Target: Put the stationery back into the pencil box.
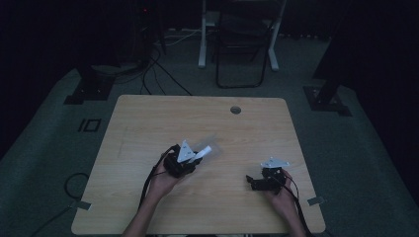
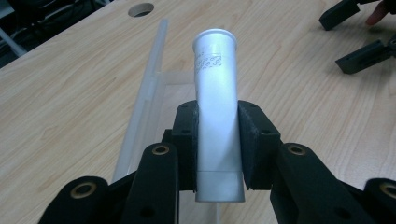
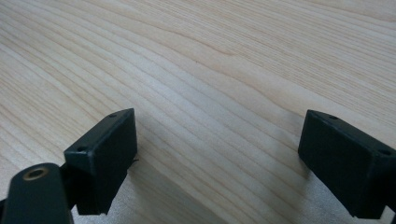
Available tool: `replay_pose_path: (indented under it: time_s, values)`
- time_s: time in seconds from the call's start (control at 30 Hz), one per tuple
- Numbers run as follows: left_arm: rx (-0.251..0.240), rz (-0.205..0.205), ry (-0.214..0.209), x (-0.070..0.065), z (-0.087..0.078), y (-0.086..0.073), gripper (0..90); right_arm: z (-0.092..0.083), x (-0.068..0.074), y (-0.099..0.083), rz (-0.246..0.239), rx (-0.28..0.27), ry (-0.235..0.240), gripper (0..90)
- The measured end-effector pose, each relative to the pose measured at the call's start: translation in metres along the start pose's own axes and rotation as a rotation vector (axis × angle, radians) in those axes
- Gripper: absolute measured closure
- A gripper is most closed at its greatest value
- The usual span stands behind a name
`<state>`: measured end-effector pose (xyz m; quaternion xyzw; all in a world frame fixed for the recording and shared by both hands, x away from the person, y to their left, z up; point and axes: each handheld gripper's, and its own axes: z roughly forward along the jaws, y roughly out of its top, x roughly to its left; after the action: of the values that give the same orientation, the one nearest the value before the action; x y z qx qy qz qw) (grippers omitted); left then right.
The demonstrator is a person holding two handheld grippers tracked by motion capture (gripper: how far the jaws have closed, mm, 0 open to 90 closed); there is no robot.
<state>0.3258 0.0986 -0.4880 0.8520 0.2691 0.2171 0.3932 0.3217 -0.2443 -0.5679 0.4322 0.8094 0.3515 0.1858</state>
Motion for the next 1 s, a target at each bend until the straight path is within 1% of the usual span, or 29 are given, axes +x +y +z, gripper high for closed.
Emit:
replay_pose_path:
  time_s: [0.43,0.8,1.0]
  values:
    - [0.008,-0.015,0.016,0.005,0.006,-0.003,70.8,0.0,0.0,0.0,0.0,0.0,0.0,11.7]
    - [0.018,-0.019,0.021,0.009,0.012,-0.008,70.8,0.0,0.0,0.0,0.0,0.0,0.0,11.7]
    - [0.024,-0.022,0.031,0.01,0.015,-0.009,70.8,0.0,0.0,0.0,0.0,0.0,0.0,11.6]
